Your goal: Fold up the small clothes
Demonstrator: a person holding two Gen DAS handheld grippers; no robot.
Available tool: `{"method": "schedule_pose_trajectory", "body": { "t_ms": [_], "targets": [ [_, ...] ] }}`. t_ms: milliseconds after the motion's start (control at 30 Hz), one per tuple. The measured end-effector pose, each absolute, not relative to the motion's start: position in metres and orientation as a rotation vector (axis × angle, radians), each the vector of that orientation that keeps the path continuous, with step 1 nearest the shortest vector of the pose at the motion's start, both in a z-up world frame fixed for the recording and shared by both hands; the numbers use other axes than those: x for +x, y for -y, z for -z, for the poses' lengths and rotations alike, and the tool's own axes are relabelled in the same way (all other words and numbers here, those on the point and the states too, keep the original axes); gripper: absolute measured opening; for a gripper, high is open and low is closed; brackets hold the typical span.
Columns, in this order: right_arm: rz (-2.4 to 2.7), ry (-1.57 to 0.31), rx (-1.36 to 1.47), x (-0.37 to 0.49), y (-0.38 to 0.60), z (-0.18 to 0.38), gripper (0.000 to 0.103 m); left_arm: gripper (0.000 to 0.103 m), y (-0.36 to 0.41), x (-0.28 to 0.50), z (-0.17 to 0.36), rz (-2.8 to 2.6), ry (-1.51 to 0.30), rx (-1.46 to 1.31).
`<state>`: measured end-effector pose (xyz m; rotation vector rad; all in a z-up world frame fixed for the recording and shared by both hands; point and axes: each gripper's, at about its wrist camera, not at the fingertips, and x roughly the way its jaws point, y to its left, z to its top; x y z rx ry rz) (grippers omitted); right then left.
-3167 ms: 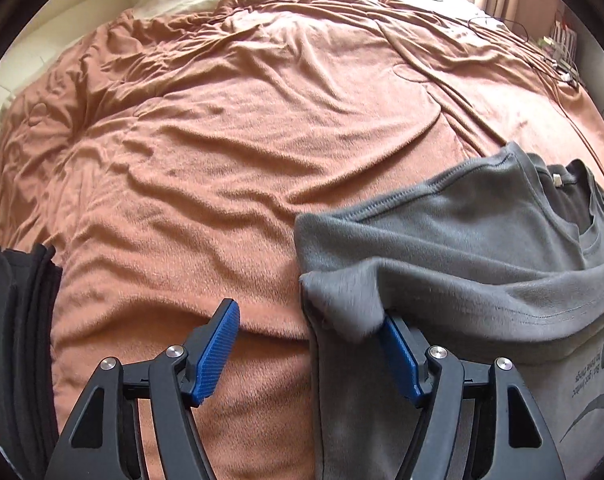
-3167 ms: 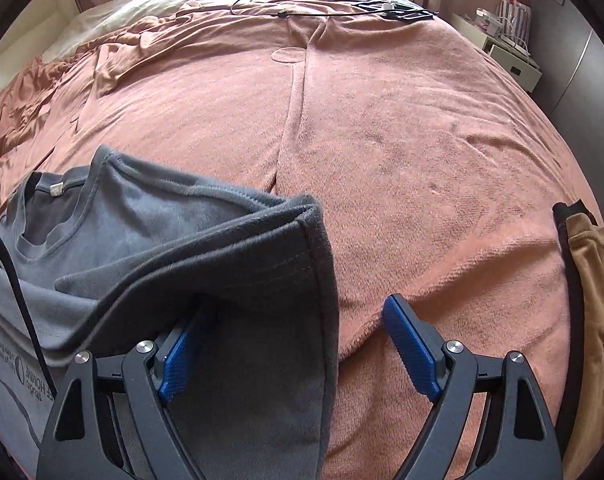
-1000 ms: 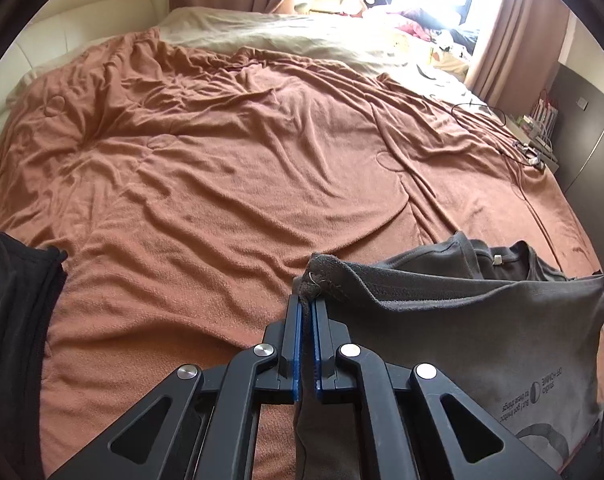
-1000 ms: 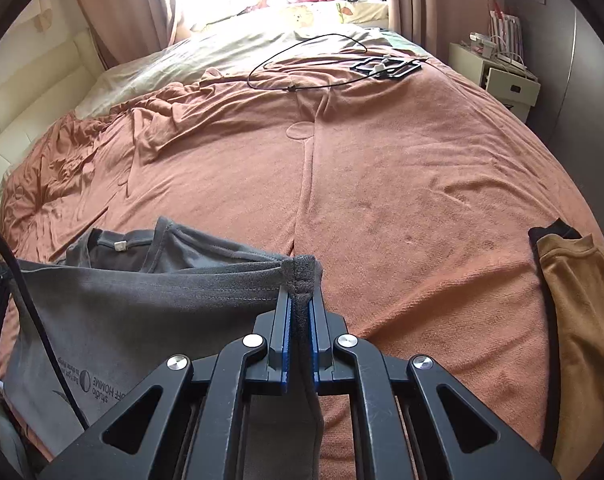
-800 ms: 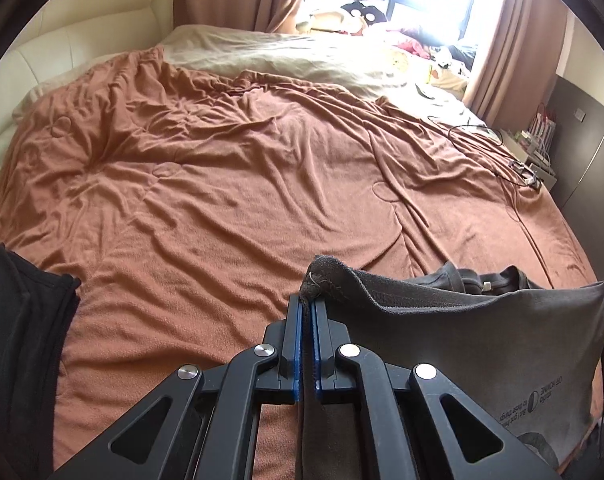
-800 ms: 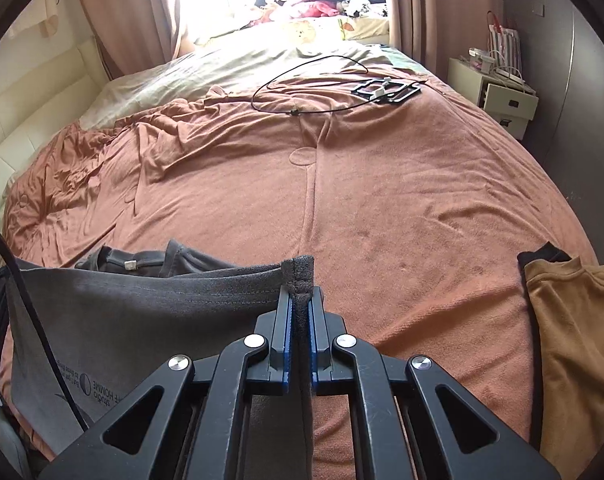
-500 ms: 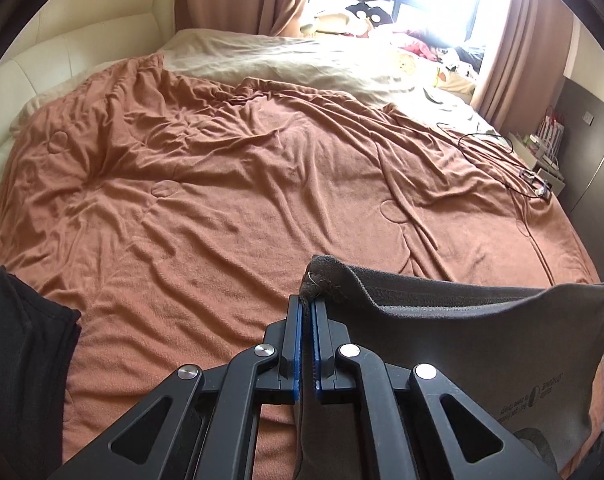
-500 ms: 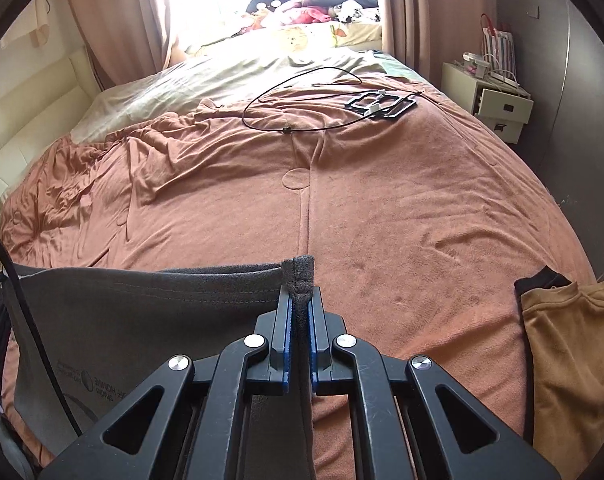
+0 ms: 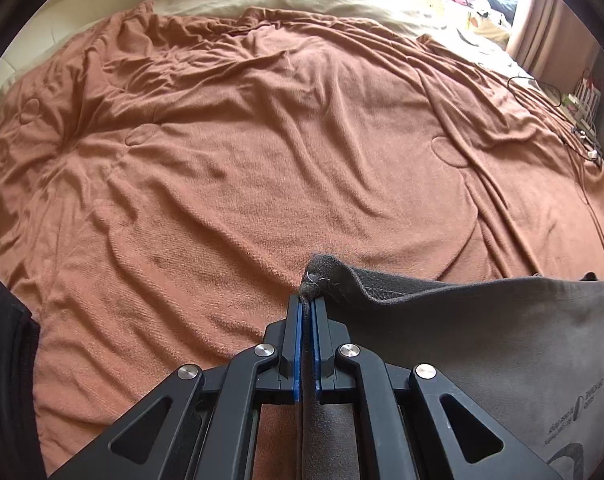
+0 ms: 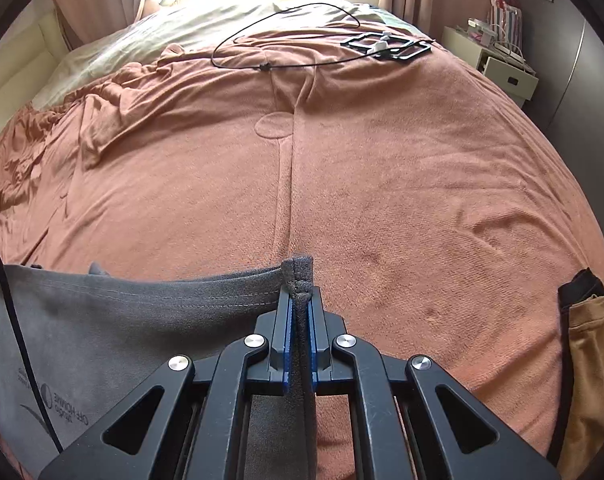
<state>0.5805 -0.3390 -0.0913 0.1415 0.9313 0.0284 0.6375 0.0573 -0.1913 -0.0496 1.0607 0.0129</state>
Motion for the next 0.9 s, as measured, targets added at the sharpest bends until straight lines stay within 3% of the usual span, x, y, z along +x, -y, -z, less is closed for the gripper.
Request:
{"method": "schedule_pose_trajectory", "body": {
  "t_ms": [633, 900],
  "targets": [
    [0.048, -0.857, 0.124, 0.590, 0.328, 0.093, 0.002, 0.004, -0.065, 0.644, 0.192, -0.095, -1.056, -0.031],
    [0.035, -0.909, 0.101, 0.618, 0.320, 0.118, 0.002, 0.004, -0.058, 0.660, 0.214, -0.112, -1.101, 0.004]
  ]
}}
